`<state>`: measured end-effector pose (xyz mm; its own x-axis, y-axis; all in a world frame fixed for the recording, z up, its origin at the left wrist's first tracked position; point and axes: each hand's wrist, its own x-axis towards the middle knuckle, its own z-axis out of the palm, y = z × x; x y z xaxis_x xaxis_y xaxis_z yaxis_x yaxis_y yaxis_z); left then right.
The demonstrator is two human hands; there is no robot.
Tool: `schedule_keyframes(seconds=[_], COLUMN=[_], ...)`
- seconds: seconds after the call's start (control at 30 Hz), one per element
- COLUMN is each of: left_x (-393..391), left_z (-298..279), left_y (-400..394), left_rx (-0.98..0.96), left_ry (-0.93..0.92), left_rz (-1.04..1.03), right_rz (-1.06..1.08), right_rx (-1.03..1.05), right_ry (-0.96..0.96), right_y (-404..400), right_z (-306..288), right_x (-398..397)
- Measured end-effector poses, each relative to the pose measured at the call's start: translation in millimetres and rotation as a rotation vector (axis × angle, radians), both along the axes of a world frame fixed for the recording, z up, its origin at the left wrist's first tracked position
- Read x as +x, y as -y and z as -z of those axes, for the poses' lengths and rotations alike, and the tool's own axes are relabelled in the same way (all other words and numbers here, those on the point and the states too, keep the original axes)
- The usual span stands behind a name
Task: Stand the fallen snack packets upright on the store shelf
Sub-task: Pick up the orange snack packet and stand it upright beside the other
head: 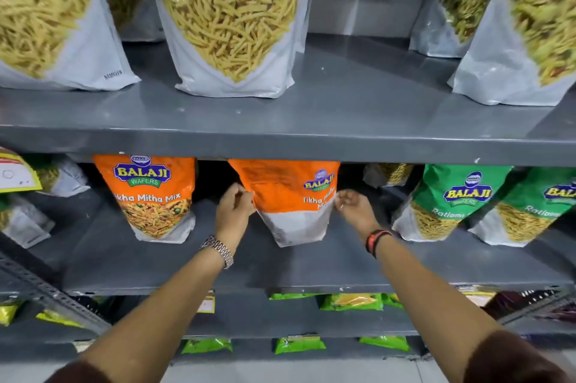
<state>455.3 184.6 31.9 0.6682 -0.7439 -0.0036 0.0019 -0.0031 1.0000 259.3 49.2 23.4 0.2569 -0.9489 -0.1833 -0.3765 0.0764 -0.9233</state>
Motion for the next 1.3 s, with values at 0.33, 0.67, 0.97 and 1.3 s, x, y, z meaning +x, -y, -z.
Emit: schedule_keyframes(seconds=[0.33,0.67,0.97,1.3], left_x=[-41.3,-53.3,-51.3,-103.7], left_z=[57.6,41.7,45.6,38.4], left_y=[-0.1,43.2,38.3,-17.7], left_rx=[0.526,0.455,0.458,0.299], left_ry=[-0.236,-0.275,-0.337,-0.529], left_rz=[0.369,0.291,0.229,0.349], right_rz=[-0.048,-0.212,-0.234,0.0], right_rx=[0.09,0.183,0.1,0.358], right_ry=[0.039,-0.031,-0.16,0.206], right_y=[-3.4,-55.1,-43.4,12.3], right_z=[10.5,10.4,0.2,-12.5], right_x=[-13.7,-25.5,-29.5,9.4])
